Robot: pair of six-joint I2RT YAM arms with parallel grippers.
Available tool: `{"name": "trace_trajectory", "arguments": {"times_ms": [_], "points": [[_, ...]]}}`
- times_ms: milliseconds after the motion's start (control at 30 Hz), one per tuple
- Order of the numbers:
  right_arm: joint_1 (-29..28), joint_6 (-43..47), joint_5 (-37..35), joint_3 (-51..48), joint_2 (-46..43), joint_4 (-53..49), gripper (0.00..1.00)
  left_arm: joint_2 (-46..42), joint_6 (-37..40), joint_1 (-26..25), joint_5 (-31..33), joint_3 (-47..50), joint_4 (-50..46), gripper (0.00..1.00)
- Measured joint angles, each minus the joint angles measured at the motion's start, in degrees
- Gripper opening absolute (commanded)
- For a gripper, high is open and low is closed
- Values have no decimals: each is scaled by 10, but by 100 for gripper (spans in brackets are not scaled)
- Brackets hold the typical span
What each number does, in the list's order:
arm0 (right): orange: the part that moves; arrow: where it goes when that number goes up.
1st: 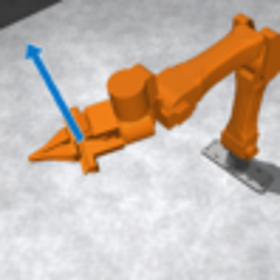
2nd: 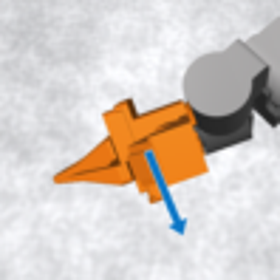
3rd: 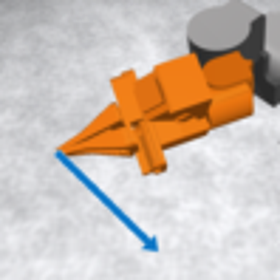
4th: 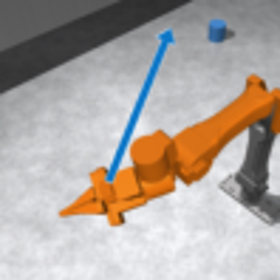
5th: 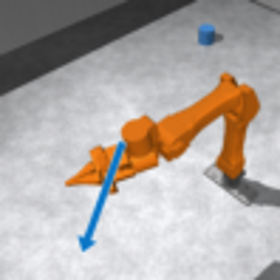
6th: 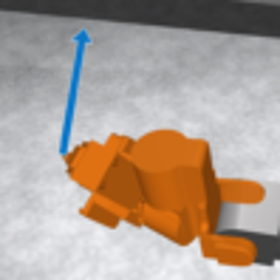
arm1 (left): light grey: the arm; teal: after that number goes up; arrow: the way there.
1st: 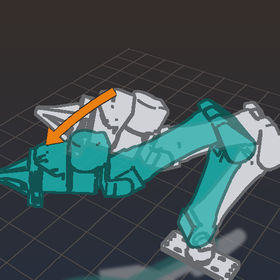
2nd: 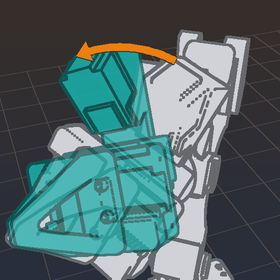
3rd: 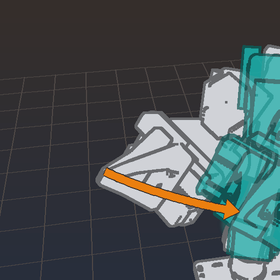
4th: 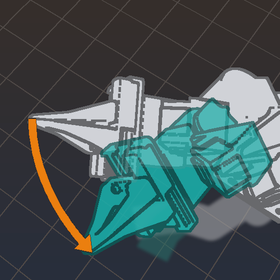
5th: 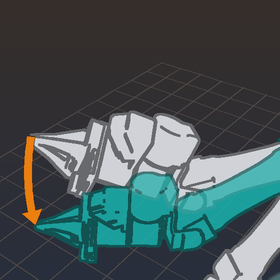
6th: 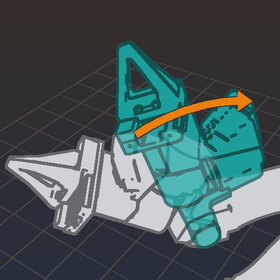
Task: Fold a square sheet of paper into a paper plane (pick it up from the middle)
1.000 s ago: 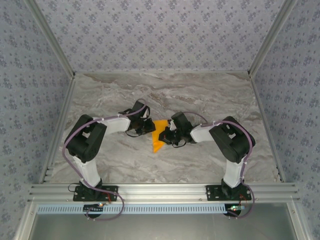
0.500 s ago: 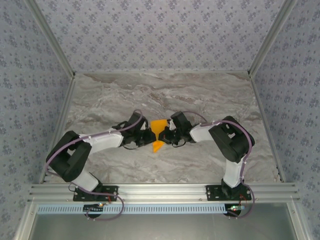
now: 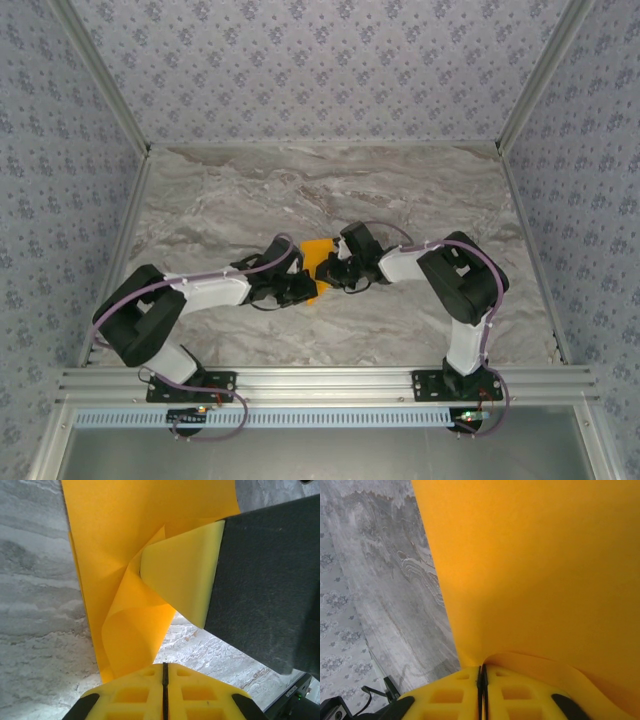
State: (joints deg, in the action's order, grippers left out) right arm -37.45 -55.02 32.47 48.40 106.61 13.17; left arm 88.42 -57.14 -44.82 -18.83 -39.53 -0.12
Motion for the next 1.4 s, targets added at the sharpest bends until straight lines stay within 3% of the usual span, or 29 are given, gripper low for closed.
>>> {"name": "trace_trajectory", "arguments": {"times_ms": [533,1400], "points": [[-1,3,9,10,0,-3,30,15,-5,-3,0,7,2,10],[-1,5,10,13,0,-8,30,29,-19,-12,3,15,19,10]]}}
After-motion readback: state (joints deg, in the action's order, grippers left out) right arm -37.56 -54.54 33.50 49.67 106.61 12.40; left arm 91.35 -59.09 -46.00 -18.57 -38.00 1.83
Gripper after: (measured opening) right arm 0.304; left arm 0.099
